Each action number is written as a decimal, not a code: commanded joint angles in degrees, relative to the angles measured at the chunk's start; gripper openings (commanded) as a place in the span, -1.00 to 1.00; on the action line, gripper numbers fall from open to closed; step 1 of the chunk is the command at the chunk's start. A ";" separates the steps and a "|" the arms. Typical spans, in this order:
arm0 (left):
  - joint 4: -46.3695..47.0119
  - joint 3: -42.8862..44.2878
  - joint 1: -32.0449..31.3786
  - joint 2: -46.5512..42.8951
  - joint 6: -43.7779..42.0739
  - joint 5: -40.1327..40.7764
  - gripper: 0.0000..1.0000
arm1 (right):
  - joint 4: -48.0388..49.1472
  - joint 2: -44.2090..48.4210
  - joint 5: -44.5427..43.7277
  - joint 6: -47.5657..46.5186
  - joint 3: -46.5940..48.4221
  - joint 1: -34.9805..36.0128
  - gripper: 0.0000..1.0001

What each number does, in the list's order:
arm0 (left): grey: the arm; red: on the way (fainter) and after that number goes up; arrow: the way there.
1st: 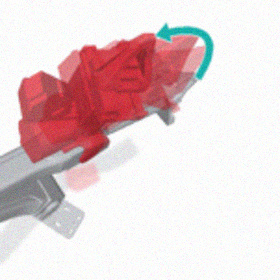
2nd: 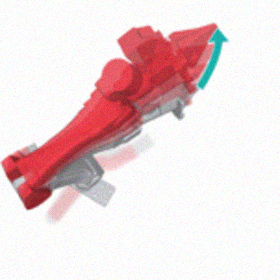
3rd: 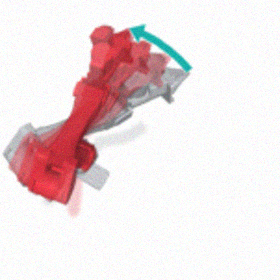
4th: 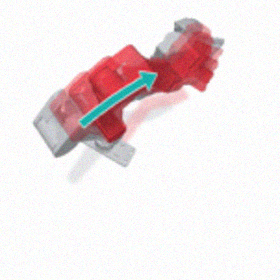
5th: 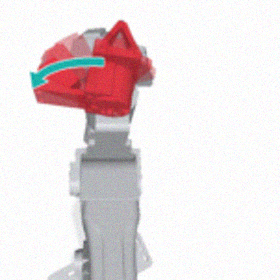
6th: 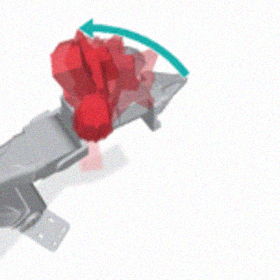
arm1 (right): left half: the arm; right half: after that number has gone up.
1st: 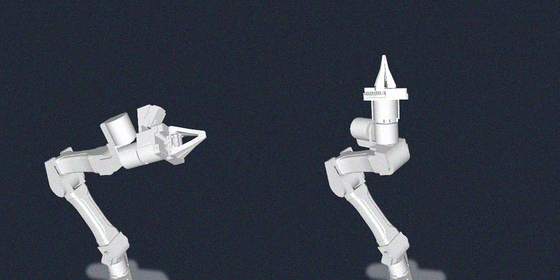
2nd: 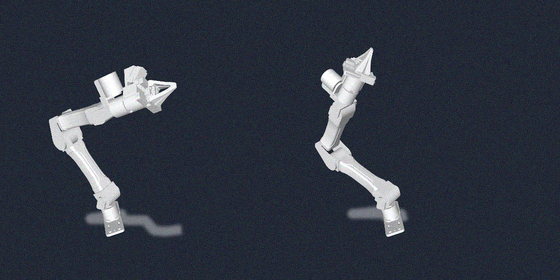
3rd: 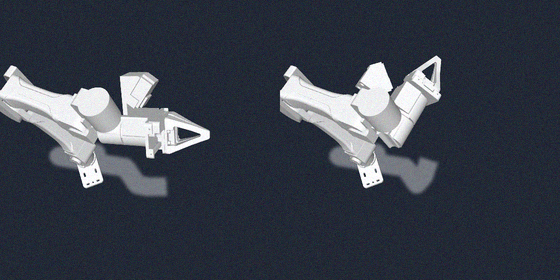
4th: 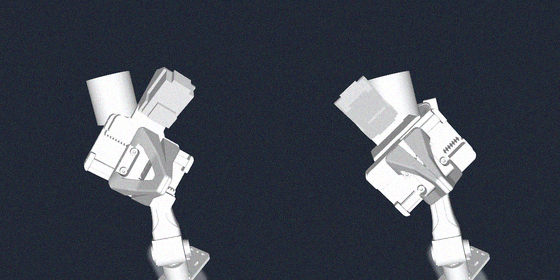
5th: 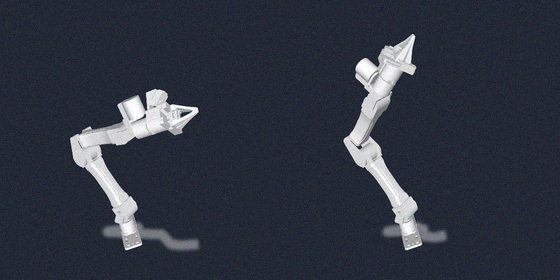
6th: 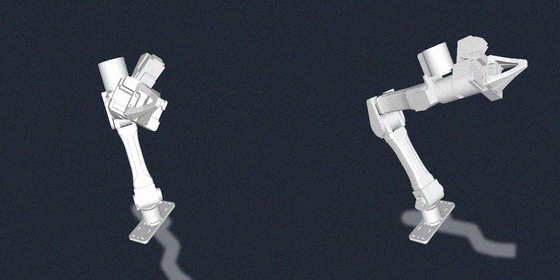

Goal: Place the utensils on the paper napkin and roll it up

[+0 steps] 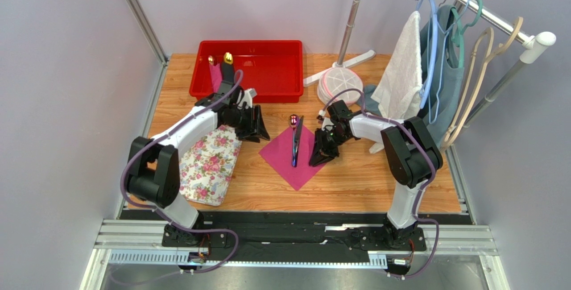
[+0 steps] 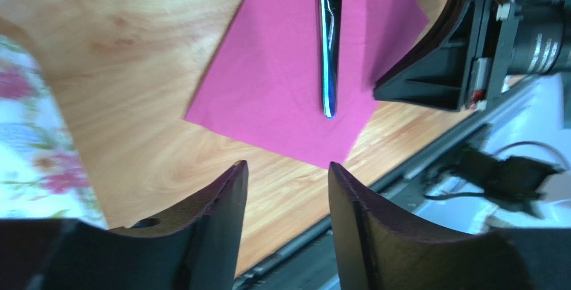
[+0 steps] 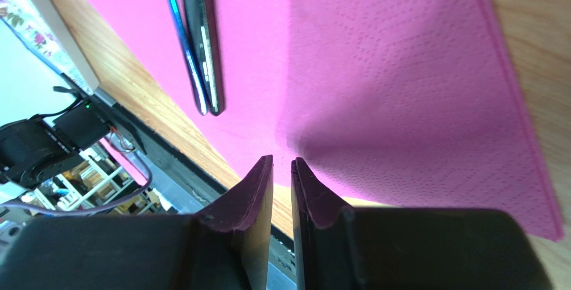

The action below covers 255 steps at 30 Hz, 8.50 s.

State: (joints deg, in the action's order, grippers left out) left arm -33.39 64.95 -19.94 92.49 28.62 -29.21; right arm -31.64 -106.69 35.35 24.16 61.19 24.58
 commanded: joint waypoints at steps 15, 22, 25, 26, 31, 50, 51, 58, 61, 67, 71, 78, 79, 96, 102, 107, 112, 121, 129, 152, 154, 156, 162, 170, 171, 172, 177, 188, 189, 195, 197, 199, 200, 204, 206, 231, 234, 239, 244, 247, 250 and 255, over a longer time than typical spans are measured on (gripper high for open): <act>15.89 -15.03 -34.62 -17.44 -62.62 0.56 0.25 | 1.84 5.53 5.34 2.21 3.41 -2.87 -0.59; 20.20 -15.99 -36.39 -7.94 -70.45 2.93 0.21 | 1.58 5.36 5.16 2.03 3.50 -3.22 -0.59; 20.47 -15.29 -37.10 -4.96 -71.86 4.33 0.20 | 1.49 5.09 5.25 1.85 3.41 -3.49 -0.59; 20.73 -15.20 -37.10 -3.38 -71.86 4.60 0.20 | 1.32 5.01 5.16 1.77 3.41 -3.48 -0.59; 21.61 -14.67 -37.10 0.67 -72.74 5.39 0.15 | 1.31 4.48 5.43 1.68 3.24 -3.84 -0.58; 22.76 -15.38 -37.10 2.00 -71.08 5.31 -0.98 | 1.32 3.77 5.60 1.76 2.80 -4.72 -0.58; 22.23 -15.12 -37.10 1.30 -70.90 4.87 -1.00 | 1.32 3.77 5.60 1.76 2.80 -4.71 -0.58; 17.93 -10.73 -34.12 0.32 -66.68 1.44 -1.00 | 1.23 4.48 5.78 1.59 2.97 -4.80 -0.58; 15.99 -8.26 -32.10 0.59 -66.68 -0.05 -1.00 | 1.31 5.09 5.69 1.41 3.23 -4.98 -0.57; 13.52 -3.52 -28.67 2.43 -65.19 -2.34 -1.00 | 1.23 5.88 5.78 1.41 3.50 -5.42 -0.45; 13.26 -1.23 -26.56 4.10 -66.24 -2.16 -1.00 | 1.40 6.50 5.69 1.41 3.32 -6.12 -0.37; 13.70 1.84 -23.48 8.40 -68.26 -1.46 -1.00 | 1.58 6.24 6.92 1.94 2.89 -6.47 -0.43; 13.79 2.37 -23.13 8.76 -68.35 -1.46 -1.00 | 1.93 6.15 7.44 2.38 2.54 -6.47 -0.44; 16.42 5.54 -20.93 14.47 -68.70 1.26 -1.00 | 4.39 2.11 10.61 5.28 0.77 -3.93 -0.60; 16.51 5.63 -21.01 14.56 -68.70 1.79 -1.00 | 5.53 -0.44 10.17 6.33 0.95 -2.43 -0.62; 16.42 6.15 -20.66 14.91 -68.96 2.14 -1.00 | 6.41 -1.76 9.38 7.21 0.95 -1.82 -0.64; 16.07 6.94 -20.66 15.70 -69.93 2.40 -1.00 | 6.85 -2.81 8.51 7.48 0.95 -1.46 -0.67; 14.58 8.97 -20.57 17.29 -69.67 3.28 -1.00 | 6.42 -4.92 5.87 7.04 1.30 -1.29 -0.74; 10.10 9.93 -15.04 9.48 -50.88 -5.39 -0.45 | 5.71 -7.56 3.41 6.69 2.00 -1.20 -0.83; 21.70 -5.10 -8.44 12.88 -0.94 -22.91 -1.00 | 6.32 -6.51 3.85 7.04 1.13 -1.20 -0.86; 21.35 -5.18 -8.36 14.73 -1.63 -22.73 -1.00 | 6.33 -6.68 4.11 6.95 1.13 -1.20 -0.87; 21.43 -5.62 -8.36 15.44 -1.90 -22.47 -1.00 | 6.06 -6.51 4.11 6.86 1.13 -1.20 -0.87; 21.17 -6.24 -6.69 18.42 -1.82 -20.89 -1.00 | 5.53 -6.07 3.76 5.72 1.48 -1.29 -0.88; 21.08 -7.38 -5.11 21.94 -1.46 -20.98 -1.00 | 5.01 -5.63 3.67 4.67 2.00 -1.20 -0.89; 21.34 -7.64 -4.84 22.21 -1.12 -20.97 -1.00 | 4.92 -5.63 3.41 4.32 2.09 -1.20 -0.89; 21.61 -7.90 -4.75 22.38 -0.94 -21.15 -1.00 | 4.75 -5.46 3.41 4.14 2.09 -1.20 -0.89; 21.08 -8.08 -4.05 23.35 -0.94 -20.54 -1.00 | 4.13 -2.57 4.90 1.94 3.23 -0.76 -0.88; 19.85 -7.29 -3.87 23.00 -2.43 -19.83 -1.00 | 7.72 -0.53 10.61 4.04 2.89 3.37 -0.83; 20.03 -7.38 -3.87 23.00 -2.34 -19.92 -1.00 | 7.91 -1.14 10.87 4.22 2.97 3.37 -0.84; 20.29 -7.56 -3.87 23.26 -2.43 -20.09 -1.00 | 7.73 -5.01 10.79 4.05 3.15 2.85 -0.85; 20.20 -7.64 -3.87 23.44 -2.52 -20.10 -1.00 | 7.73 -5.54 10.70 4.05 2.89 1.79 -0.85; 20.20 -7.73 -3.87 23.53 -2.52 -20.09 -1.00 | 7.56 -5.98 10.61 3.53 2.45 0.74 -0.85; 20.29 -7.82 -3.87 23.61 -2.61 -20.18 -1.00 | 7.47 -6.16 10.53 3.35 2.27 0.47 -0.85; 20.29 -7.91 -3.79 23.88 -2.69 -20.01 -1.00 | 6.85 -6.77 10.00 2.56 1.13 -0.85 -0.85; 20.29 -7.99 -3.70 23.97 -2.69 -20.01 -1.00 | 6.15 -6.68 9.74 1.33 0.42 -1.55 -0.86; 22.66 -9.49 -3.08 22.91 -1.47 -20.97 -1.00 | -1.41 -4.93 4.11 -8.52 -0.63 -8.32 -0.85; 22.66 -9.75 -3.00 22.82 -1.55 -20.80 -1.00 | -2.02 -4.66 3.32 -9.31 -0.72 -8.32 -0.85; 22.75 -9.75 -2.91 22.65 -1.64 -21.06 -1.00 | -3.08 -2.82 2.44 -10.19 -0.46 -8.32 -0.85; 22.31 -9.84 -2.91 22.39 -2.34 -20.80 -1.00 | -2.73 -2.82 4.28 -7.47 1.12 -7.97 -0.84; 21.96 -9.93 -2.91 22.47 -2.69 -20.80 -1.00 | -3.78 -2.91 4.29 -7.20 2.00 -7.97 -0.84; 22.05 -9.84 -2.91 22.30 -2.69 -20.97 -1.00 | -2.91 -1.24 5.42 -5.89 2.62 -7.53 -0.82; 22.14 -9.84 -2.91 21.95 -2.96 -20.97 -1.00 | 1.04 0.26 8.06 -2.20 4.82 -3.94 -0.79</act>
State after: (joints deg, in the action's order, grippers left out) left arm -9.56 56.51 -23.46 114.87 28.25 -55.18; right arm -34.70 -110.02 42.19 18.85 62.76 17.91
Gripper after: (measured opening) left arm 0.007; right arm 0.099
